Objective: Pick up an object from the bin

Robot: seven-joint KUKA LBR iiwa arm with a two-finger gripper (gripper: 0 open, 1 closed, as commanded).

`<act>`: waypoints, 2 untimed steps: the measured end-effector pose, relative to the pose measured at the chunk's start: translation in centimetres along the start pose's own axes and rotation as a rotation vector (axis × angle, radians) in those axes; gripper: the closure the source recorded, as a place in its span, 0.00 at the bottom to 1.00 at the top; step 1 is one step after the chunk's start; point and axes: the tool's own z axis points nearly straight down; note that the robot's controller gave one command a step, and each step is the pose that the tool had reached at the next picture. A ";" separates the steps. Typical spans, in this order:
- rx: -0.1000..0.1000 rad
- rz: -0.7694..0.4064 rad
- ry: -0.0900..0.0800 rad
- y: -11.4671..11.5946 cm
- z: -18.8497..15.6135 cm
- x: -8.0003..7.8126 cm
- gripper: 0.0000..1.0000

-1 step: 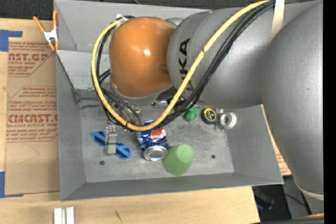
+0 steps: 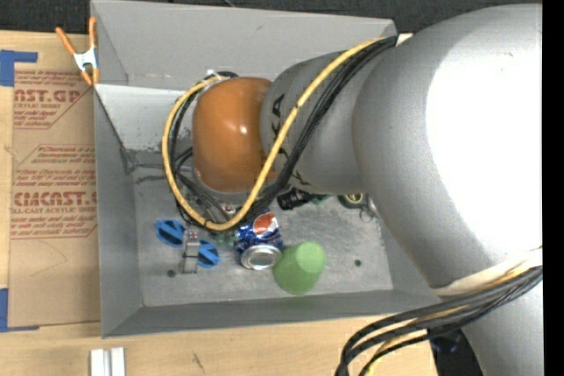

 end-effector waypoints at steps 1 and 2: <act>-0.004 -0.002 -0.006 0.2 -0.5 -0.1 1.00; -0.006 -0.022 -0.012 -2.1 -13.3 5.1 1.00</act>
Offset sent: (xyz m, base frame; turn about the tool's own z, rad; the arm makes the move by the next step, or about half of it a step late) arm 0.0000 0.0000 0.0000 0.0000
